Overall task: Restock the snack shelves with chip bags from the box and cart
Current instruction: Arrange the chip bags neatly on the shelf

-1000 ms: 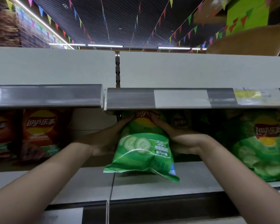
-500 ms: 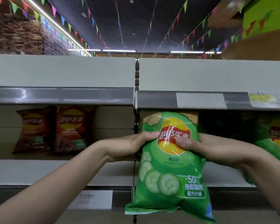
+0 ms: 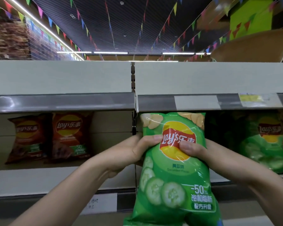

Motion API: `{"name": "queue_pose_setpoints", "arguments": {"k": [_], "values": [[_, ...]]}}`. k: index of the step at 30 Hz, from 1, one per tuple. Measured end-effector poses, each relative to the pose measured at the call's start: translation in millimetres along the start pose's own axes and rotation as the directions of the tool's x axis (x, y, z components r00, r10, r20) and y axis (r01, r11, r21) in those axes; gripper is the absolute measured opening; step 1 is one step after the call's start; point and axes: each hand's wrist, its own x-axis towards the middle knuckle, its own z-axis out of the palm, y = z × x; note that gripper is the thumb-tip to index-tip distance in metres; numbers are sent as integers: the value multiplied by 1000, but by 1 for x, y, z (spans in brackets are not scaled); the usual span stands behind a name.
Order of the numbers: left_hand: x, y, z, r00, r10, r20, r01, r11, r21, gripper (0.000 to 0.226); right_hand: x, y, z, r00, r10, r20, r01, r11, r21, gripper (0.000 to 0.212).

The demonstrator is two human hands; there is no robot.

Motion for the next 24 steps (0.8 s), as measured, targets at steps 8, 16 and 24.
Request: {"name": "queue_pose_setpoints", "arguments": {"k": [8, 16, 24], "values": [[-1, -22, -4, 1000, 10, -11, -10, 1000, -2, 85, 0, 21, -7, 989, 131, -71, -137, 988, -75, 80], [-18, -9, 5, 997, -8, 74, -2, 991, 131, 30, -18, 17, 11, 995, 104, -4, -104, 992, -68, 82], [-20, -9, 5, 997, 32, 68, -40, 993, 112, 40, -23, 15, 13, 997, 63, -33, -65, 996, -60, 74]]}}
